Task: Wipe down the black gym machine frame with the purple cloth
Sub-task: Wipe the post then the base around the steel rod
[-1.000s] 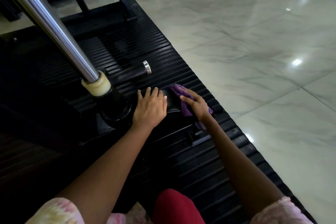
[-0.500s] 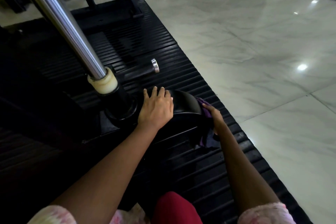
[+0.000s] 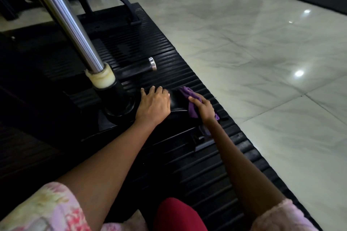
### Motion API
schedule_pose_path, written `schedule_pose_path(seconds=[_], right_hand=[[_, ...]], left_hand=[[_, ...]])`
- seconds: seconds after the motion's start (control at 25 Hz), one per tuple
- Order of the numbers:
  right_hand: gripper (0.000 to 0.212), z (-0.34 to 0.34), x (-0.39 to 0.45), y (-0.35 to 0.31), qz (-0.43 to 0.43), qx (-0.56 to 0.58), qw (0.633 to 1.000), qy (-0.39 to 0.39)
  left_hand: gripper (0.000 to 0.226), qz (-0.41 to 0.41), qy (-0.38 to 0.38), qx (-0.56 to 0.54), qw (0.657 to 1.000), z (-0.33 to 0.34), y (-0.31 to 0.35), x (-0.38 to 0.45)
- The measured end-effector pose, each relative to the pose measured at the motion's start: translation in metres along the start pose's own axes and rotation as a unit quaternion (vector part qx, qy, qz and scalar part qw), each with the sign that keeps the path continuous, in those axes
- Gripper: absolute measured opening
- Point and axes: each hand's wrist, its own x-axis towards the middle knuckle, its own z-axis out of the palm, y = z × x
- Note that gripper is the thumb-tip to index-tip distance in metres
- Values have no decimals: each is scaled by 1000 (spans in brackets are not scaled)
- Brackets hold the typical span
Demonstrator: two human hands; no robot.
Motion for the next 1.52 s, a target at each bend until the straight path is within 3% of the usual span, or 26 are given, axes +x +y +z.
schedule_pose_path(seconds=[0.08, 0.16, 0.24, 0.36, 0.48, 0.56, 0.68, 0.8, 0.92, 1.0, 1.12, 1.2, 1.28, 1.36, 1.44, 1.52], right_hand=[[41, -9, 20, 18, 114, 57, 992, -3], [65, -7, 19, 14, 129, 43, 991, 14], [66, 3, -2, -4, 116, -42, 991, 48], [41, 19, -32, -13, 6, -142, 984, 111], [37, 35, -56, -9, -119, -173, 961, 181], [37, 41, -56, 0, -174, -164, 947, 213], [40, 50, -55, 17, -272, -155, 903, 294], [32, 61, -63, 40, -369, -146, 842, 364], [29, 73, -65, 65, -429, -164, 819, 343], [29, 82, -59, 75, -443, -184, 813, 329], [35, 90, -48, 90, -449, -232, 791, 344], [34, 94, -44, 104, -454, -301, 772, 327], [32, 95, -42, 108, -432, -412, 761, 255], [39, 97, -37, 90, -375, -471, 777, 183], [49, 101, -32, 66, -309, -501, 795, 146], [49, 111, -21, 47, -207, -549, 804, 99]], left_hand=[[41, 6, 19, -4, 1000, 0, 0, 0], [39, 7, 39, 0, 999, 1, 0, -1], [38, -1, 63, 3, 998, 2, 0, -2], [35, 41, 108, -52, 992, 3, -1, -4], [33, 155, 162, -114, 968, 17, -14, -25], [47, 208, 228, -19, 951, 42, -34, -57], [54, 252, 211, 75, 941, 91, -67, -106], [65, 156, 142, 90, 973, 132, -87, -136], [82, 28, 67, 89, 993, 156, -99, -151], [90, -7, 33, 87, 996, 167, -102, -162], [89, 0, 62, 41, 997, 183, -103, -172], [67, 32, 118, 15, 992, 190, -107, -178], [30, 80, 188, -25, 979, 192, -115, -186], [15, 59, 230, -58, 970, 192, -130, -195], [21, -48, 242, -72, 966, 195, -146, -204], [46, -174, 213, -73, 959, 198, -157, -208]])
